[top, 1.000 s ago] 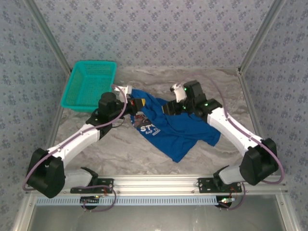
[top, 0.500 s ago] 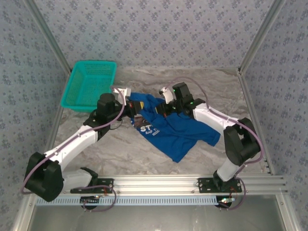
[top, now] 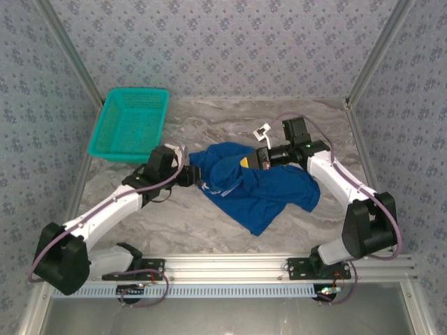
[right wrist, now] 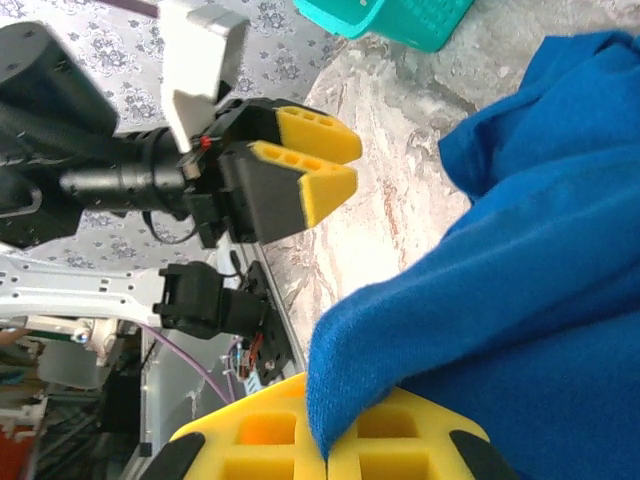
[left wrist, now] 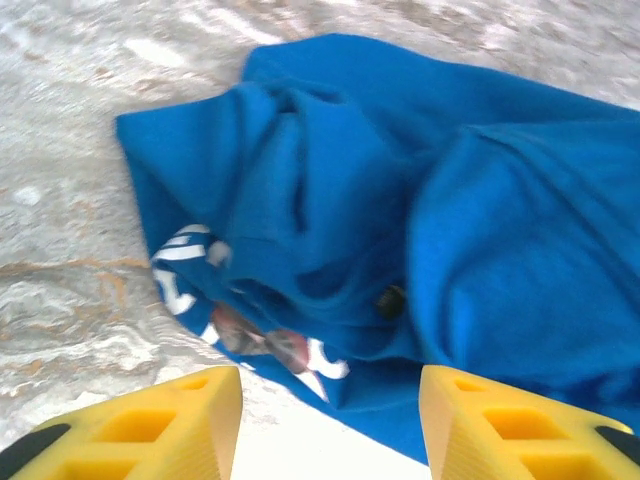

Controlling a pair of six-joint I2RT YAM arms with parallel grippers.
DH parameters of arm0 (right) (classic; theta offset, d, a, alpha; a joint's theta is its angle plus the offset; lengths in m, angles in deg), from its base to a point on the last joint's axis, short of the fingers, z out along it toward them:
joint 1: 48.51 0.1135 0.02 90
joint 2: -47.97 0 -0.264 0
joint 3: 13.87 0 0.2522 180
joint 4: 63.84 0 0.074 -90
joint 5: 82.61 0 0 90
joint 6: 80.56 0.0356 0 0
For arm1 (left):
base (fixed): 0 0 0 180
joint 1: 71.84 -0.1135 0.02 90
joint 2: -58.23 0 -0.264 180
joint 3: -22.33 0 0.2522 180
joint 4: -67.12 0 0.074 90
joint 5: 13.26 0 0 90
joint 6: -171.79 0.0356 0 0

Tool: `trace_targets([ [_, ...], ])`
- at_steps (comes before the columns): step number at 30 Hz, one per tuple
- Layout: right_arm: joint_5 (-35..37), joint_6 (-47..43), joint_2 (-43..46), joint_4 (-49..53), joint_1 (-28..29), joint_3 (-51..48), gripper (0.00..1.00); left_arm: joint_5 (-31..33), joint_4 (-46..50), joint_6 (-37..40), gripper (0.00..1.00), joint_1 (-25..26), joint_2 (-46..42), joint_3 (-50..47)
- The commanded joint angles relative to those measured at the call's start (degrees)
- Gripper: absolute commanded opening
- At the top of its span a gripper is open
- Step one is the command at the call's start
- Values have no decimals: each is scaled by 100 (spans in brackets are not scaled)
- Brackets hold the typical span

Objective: Fold the inside-out t-shirt

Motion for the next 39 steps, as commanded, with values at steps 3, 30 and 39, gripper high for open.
trace_targets([
  [3, -354, 217, -207, 181, 29, 198, 0, -486, -487, 1165, 53, 833, -459, 17],
  [30, 5961, 457, 931, 2045, 331, 826, 48, -2178, -626, -240, 0, 701, 2158, 2095],
  [39, 5959, 1634, 2075, 525, 1734, -1062, 64, -2325, -381, -1398, 0, 629, 1678, 1958],
])
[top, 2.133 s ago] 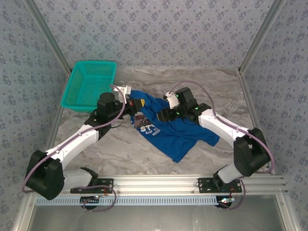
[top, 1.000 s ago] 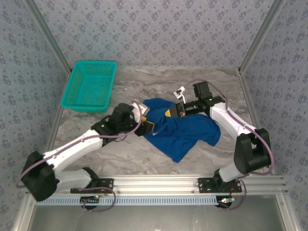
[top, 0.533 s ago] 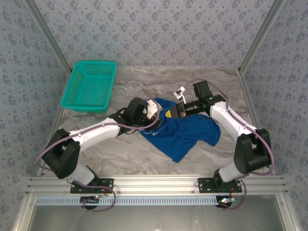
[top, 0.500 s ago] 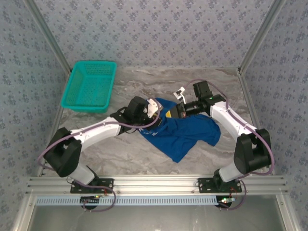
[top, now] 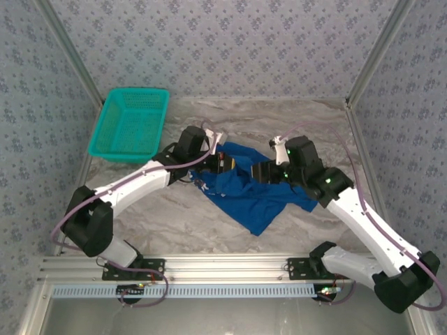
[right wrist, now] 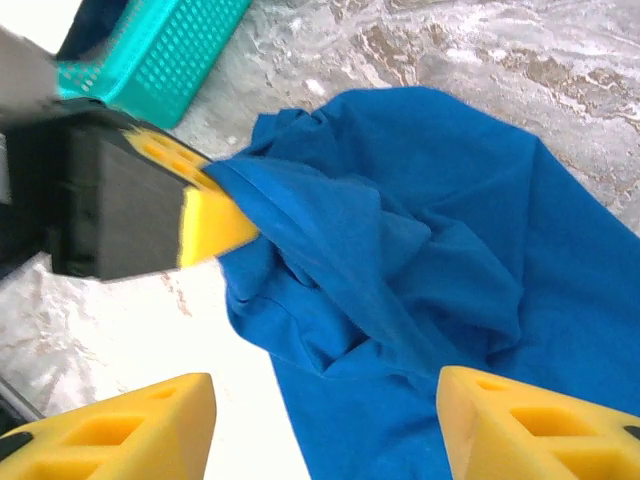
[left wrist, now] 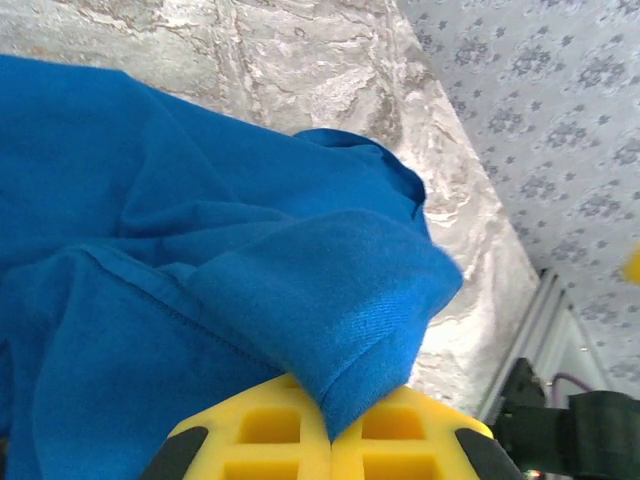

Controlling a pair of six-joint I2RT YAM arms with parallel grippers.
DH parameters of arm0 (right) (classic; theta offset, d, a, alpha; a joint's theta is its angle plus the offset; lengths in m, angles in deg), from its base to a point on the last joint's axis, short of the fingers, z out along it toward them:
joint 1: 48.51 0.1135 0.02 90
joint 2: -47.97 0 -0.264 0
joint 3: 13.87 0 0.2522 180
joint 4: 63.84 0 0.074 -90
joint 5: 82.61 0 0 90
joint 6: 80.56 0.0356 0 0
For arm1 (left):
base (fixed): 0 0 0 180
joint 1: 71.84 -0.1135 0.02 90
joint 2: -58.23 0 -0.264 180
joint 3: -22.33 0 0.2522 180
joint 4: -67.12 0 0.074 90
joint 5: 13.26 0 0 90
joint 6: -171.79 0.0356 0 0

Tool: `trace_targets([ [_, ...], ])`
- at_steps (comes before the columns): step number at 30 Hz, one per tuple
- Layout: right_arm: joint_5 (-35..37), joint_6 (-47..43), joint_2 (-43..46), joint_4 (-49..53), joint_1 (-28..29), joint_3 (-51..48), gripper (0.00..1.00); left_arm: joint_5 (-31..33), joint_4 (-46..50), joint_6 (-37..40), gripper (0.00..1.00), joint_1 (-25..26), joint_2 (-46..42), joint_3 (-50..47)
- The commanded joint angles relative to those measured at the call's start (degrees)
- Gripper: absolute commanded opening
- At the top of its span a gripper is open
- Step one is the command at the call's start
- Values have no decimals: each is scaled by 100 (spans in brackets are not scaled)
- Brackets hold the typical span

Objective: Fold the inside-out t-shirt

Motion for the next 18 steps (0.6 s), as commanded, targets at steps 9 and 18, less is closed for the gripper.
trace_targets([
  [9, 1313, 1794, -1043, -1521, 381, -1109, 68, -313, -272, -838, 0, -67, -475, -140],
  [18, 191, 1460, -1766, -2868, 408, -1186, 75, -350, -298, -817, 0, -58, -470, -179],
])
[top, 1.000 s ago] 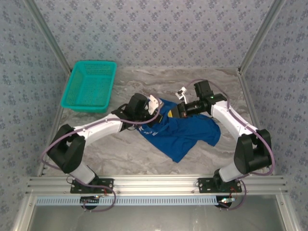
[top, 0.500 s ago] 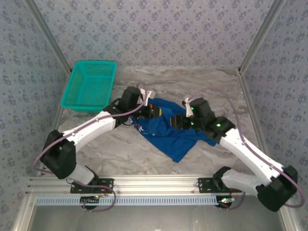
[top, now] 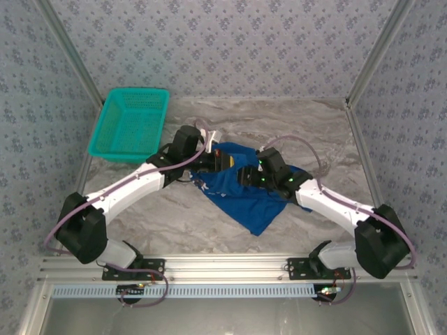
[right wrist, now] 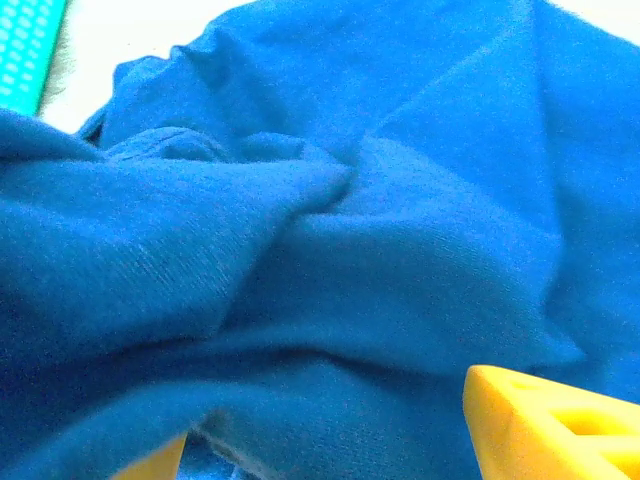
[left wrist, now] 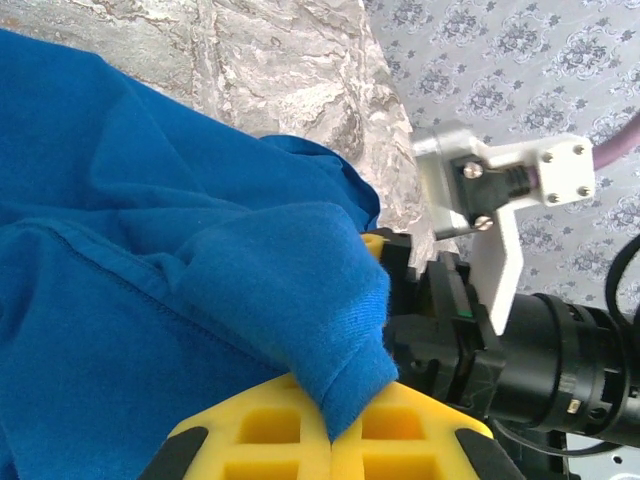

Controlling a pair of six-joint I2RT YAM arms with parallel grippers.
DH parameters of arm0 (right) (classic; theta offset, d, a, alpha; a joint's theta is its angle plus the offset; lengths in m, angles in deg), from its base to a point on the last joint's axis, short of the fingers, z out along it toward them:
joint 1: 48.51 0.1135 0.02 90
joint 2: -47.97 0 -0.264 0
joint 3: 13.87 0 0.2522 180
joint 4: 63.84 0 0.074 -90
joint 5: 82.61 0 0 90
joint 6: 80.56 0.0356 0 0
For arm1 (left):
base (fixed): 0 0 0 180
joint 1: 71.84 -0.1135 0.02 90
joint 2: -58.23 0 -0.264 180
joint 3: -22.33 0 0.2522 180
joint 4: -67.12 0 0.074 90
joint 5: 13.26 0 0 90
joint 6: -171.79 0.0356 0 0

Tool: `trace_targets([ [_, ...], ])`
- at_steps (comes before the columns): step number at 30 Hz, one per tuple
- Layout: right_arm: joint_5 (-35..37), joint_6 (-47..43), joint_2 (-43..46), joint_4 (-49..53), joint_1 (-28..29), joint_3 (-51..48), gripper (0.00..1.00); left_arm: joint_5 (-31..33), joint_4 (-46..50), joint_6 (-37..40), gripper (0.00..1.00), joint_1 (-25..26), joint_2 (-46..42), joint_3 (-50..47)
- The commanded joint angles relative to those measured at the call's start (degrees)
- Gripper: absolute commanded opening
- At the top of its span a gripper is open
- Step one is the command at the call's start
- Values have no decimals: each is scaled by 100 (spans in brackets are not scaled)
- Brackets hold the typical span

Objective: Fold the inside-out t-shirt

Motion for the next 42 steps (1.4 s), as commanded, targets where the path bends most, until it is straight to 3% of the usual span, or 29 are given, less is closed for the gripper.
trace_targets([
  [1, -438, -5, -206, -562, 52, -69, 75, -146, -185, -32, 0, -21, -154, -38],
  [8, -46, -314, -490, -636, -59, -127, 74, -208, -190, -15, 0, -20, -204, -4],
  [9, -143, -397, -562, -746, -92, -98, 68, -171, -170, -11, 0, -26, -239, -4],
  [12, -1133, -559, -636, -1166, -443, -113, 31, 45, -84, 35, 0, -36, -381, -69],
  [16, -3491, -358, 2, -2422, -1338, -705, 3, 357, -54, 29, 0, -269, -617, -331],
  [19, -4692, -209, 653, -3068, -1625, -957, 0, 120, -408, -342, 0, -572, -648, -674],
  [22, -5336, -365, 1173, -2858, -1694, -902, 1, -181, -633, -603, 0, -817, -614, -885],
  [26, -5924, -413, 1544, -2894, -1725, -802, 0, 301, -134, -289, 0, -879, -596, -856],
  [29, -6418, -110, 1473, -3420, -1716, -741, 0, 685, 127, -45, 0, -861, -440, -770],
  [31, -6657, -272, 1395, -3193, -1668, -606, 0, 888, 330, 117, 1, -842, -283, -663],
  [33, -6664, -664, 1363, -2666, -1621, -430, 1, 1046, 663, 402, 17, -829, -139, -508],
  [35, -6443, -1425, 1324, -1454, -1616, -106, 2, 1271, 975, 841, 33, -772, -275, -412],
  [39, -6245, -1824, 1203, -876, -1782, 108, 3, 1655, 526, 1672, 50, -498, -1268, -862],
  [42, -6205, -2299, 1055, -305, -1770, 338, 3, 1257, -206, 2225, 61, -235, -1909, -1304],
])
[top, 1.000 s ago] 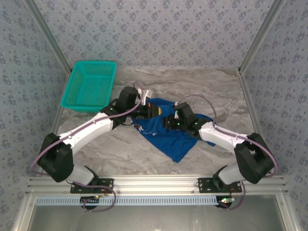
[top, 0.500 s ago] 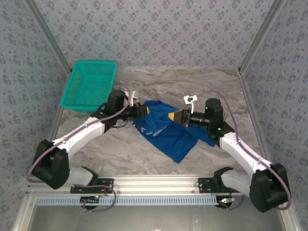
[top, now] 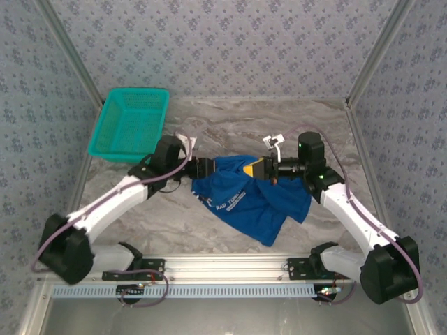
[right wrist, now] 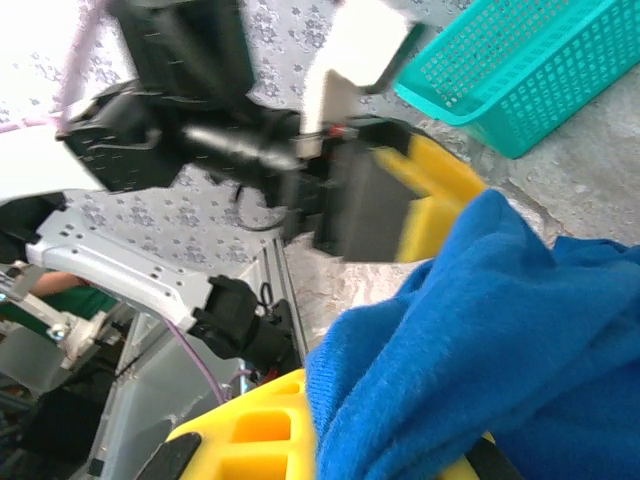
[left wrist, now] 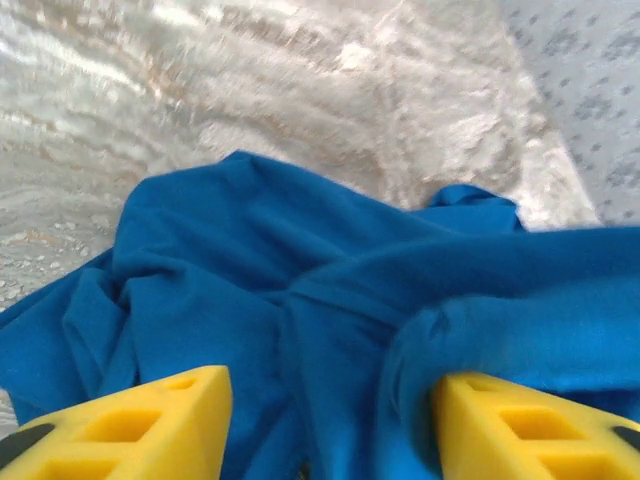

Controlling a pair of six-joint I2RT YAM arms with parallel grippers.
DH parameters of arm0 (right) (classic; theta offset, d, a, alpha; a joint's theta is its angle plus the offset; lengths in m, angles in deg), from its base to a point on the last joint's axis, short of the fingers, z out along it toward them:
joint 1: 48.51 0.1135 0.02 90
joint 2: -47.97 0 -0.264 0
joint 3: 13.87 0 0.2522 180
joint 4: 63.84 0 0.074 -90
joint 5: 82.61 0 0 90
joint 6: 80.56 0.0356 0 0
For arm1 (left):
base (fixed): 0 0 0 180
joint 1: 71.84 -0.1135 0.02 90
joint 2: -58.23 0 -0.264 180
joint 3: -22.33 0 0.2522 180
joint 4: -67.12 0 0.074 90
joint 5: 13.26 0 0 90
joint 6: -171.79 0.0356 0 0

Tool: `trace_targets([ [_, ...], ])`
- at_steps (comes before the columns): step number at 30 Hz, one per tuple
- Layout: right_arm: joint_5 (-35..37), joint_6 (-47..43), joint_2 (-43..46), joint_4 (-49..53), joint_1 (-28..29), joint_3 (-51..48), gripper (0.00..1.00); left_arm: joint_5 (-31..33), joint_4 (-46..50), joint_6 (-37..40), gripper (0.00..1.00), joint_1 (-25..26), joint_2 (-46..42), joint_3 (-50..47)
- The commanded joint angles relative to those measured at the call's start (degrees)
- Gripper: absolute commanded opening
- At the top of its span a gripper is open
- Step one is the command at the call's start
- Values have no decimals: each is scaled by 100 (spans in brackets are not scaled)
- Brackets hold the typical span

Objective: Fold the inside-out t-shirt

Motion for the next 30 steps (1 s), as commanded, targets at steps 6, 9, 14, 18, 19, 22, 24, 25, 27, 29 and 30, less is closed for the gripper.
trace_targets([
  [6, -11, -1274, -180, 1453, 27, 569, 1, -883, -456, 1861, 65, 583, -311, 186],
  [9, -30, -1352, -180, 1548, 59, 606, 1, -1038, -182, 2240, 65, 699, 47, 492],
  [14, 1, -1417, -165, 1659, 72, 640, 0, -1623, 7, 2461, 62, 747, 575, 965],
  [18, 18, -1460, -146, 1747, 106, 650, 0, -1678, 34, 2550, 62, 775, 922, 1195],
  [19, 40, -1477, -138, 1777, 98, 650, 0, -1733, 41, 2561, 62, 768, 1015, 1250],
  [22, 101, -1522, -110, 1842, 105, 674, 0, -2013, 184, 2647, 61, 775, 1287, 1414],
  [24, 97, -1554, -84, 1889, 96, 689, 0, -1985, 249, 2677, 55, 774, 1394, 1466],
  [25, 109, -1582, -67, 1923, 89, 706, 0, -1978, 225, 2669, 49, 772, 1422, 1488],
  [27, 204, -1698, -42, 2067, 71, 718, 0, -1934, 125, 2585, 32, 755, 1426, 1494],
  [29, 439, -1833, -22, 2285, 49, 740, 0, -1953, -23, 2435, 13, 707, 1322, 1493],
  [30, 582, -1904, -13, 2382, 52, 753, 0, -1995, -133, 2322, 8, 673, 1252, 1481],
])
